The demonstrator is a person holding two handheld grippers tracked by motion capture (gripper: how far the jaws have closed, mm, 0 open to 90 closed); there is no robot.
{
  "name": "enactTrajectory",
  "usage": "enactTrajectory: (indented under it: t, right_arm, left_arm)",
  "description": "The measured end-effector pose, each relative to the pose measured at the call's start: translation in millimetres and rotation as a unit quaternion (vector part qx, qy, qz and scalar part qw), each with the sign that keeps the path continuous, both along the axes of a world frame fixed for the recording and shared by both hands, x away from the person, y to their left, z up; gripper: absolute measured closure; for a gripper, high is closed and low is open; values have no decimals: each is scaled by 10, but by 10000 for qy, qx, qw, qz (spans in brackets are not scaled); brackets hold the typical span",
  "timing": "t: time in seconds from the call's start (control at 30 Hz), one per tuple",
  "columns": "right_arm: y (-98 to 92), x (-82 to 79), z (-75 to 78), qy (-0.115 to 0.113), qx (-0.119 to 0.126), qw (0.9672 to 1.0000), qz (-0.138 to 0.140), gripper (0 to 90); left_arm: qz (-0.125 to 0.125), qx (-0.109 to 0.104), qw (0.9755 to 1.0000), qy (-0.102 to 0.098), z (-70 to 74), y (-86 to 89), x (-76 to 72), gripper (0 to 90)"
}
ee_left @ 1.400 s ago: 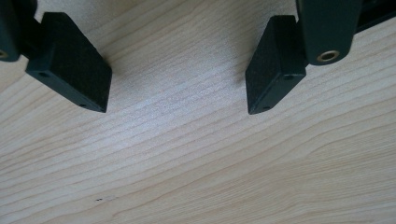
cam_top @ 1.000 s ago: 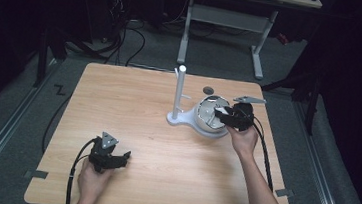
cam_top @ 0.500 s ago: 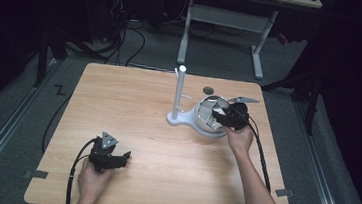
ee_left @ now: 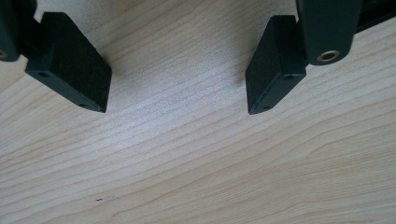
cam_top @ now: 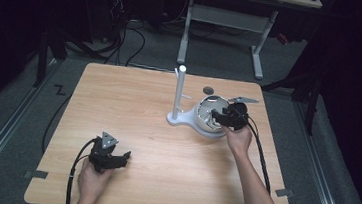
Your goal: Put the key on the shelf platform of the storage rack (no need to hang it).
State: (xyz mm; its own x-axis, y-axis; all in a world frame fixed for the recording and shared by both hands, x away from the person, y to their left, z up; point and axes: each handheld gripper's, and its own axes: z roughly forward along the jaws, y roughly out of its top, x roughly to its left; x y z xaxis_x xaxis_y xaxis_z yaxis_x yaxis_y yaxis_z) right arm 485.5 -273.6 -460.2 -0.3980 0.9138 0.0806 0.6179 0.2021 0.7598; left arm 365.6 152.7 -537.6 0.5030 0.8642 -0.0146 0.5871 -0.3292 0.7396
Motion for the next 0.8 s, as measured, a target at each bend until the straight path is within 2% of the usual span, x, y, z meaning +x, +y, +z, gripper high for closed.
enactTrajectory:
  t: [0.47,0.8]
  right_arm:
    - [-131,-191,211,-210,165,9996,82,454]
    - [-197,-288,324,-278,51,9995,110,458]
  left_arm:
    - [0,0,10000,0,0,0,0,230]
    - [-1,2,10000,0,0,0,0,230]
